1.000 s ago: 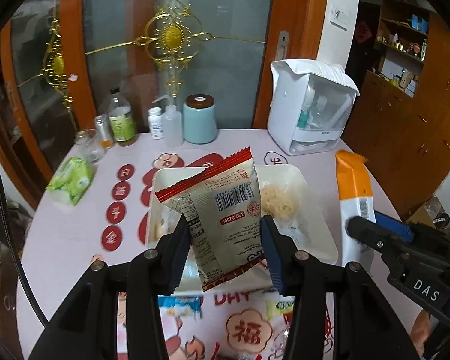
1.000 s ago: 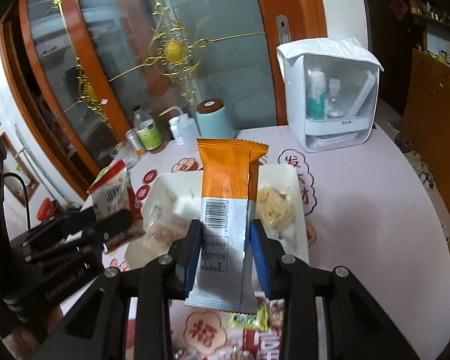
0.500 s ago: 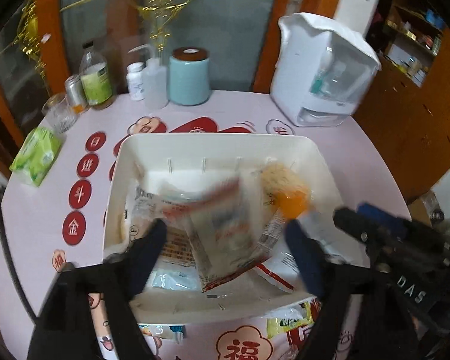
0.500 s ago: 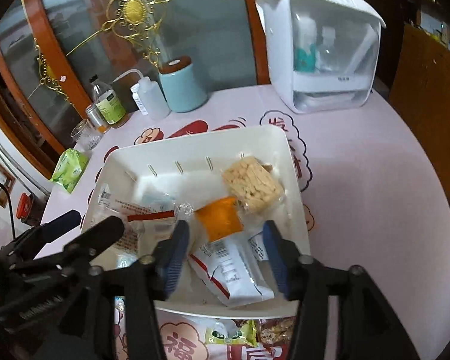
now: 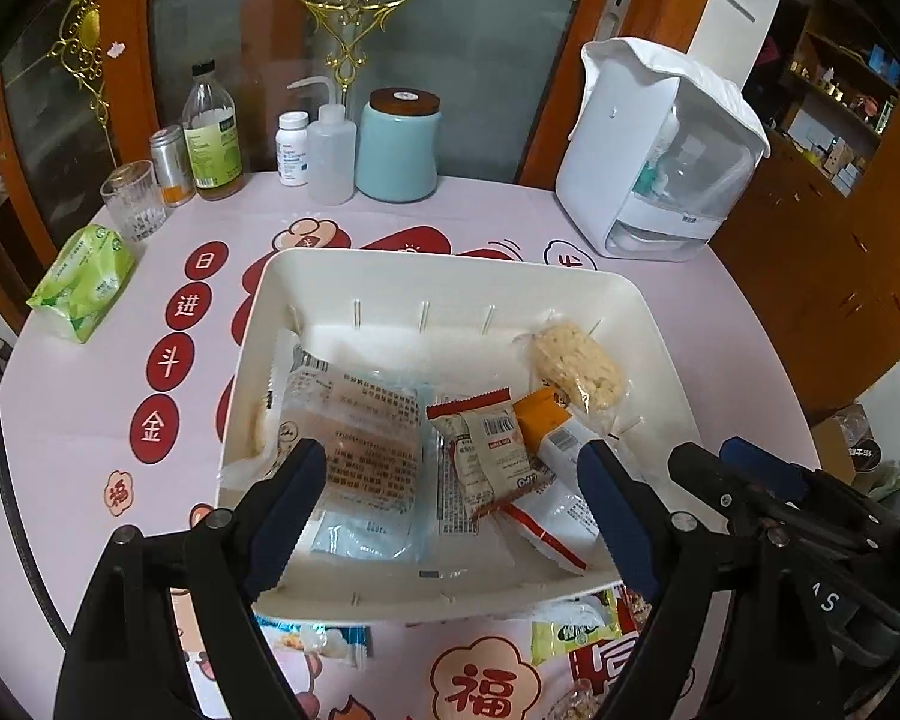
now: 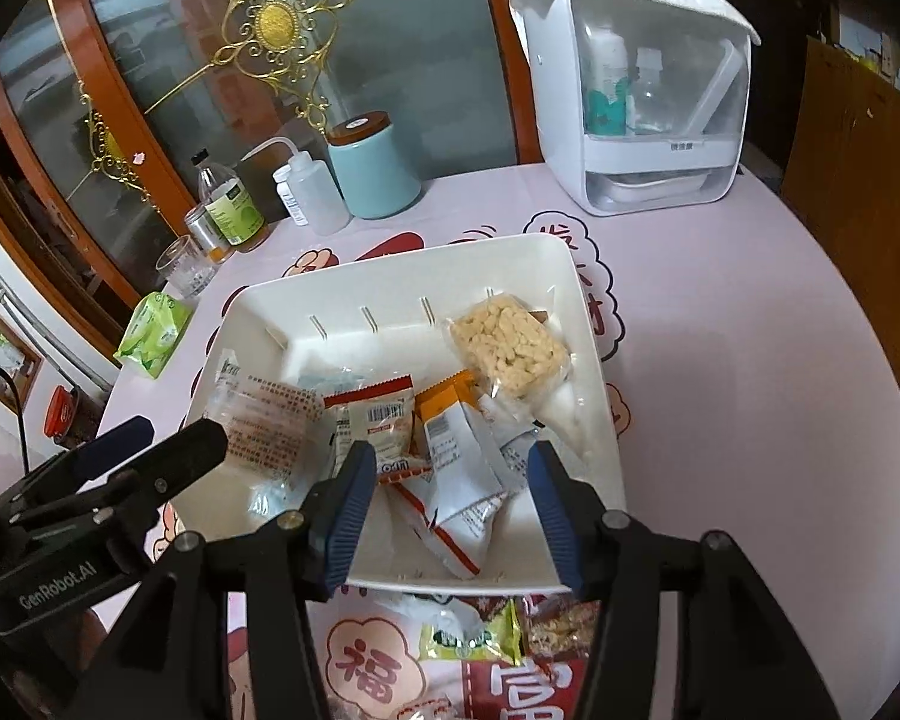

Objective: Organize snacks
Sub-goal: 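Withdraw both tools from the tray toward the snacks beside it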

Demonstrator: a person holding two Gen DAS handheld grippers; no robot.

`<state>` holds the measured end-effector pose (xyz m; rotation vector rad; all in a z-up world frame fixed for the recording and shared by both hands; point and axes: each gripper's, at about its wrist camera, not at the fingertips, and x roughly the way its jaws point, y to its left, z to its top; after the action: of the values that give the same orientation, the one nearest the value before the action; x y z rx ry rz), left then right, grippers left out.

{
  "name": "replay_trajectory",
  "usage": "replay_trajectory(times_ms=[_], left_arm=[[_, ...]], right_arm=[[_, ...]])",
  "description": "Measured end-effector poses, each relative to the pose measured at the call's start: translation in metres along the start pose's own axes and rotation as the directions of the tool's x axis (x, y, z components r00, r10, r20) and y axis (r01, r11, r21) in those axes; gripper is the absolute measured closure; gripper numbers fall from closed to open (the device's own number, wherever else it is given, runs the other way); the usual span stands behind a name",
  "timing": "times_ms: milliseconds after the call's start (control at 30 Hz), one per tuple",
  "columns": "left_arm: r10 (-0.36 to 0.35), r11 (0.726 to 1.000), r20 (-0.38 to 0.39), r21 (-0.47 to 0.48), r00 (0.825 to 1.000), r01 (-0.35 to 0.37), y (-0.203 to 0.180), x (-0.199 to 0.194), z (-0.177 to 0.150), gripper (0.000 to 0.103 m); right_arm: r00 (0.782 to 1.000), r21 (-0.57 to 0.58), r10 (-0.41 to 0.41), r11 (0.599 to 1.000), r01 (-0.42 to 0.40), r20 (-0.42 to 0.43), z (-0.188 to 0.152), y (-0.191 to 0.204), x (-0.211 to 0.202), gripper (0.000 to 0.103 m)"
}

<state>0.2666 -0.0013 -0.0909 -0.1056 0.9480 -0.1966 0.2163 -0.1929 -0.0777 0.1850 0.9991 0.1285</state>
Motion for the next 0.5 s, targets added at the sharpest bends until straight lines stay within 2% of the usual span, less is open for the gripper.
replay_trajectory(times_ms=[267,500], left_arm=[[0.009,1.000,0.035,0.012,0.999,-0.009,-0.007,-0.036,-0.017,0.018],[0.025,1.000,0.042,0.017,0.999,-0.026,-0.014,-0.059,-0.045,0.018]], right_arm=[[1.000,-0.050,0.007,0.999,-0.007,0.010,-0.023,0.007,-0.027,0.050],[1.000,-0.085,0.010,0.996,-0.010,0.004,-0.048,0.005,-0.042,0.050]])
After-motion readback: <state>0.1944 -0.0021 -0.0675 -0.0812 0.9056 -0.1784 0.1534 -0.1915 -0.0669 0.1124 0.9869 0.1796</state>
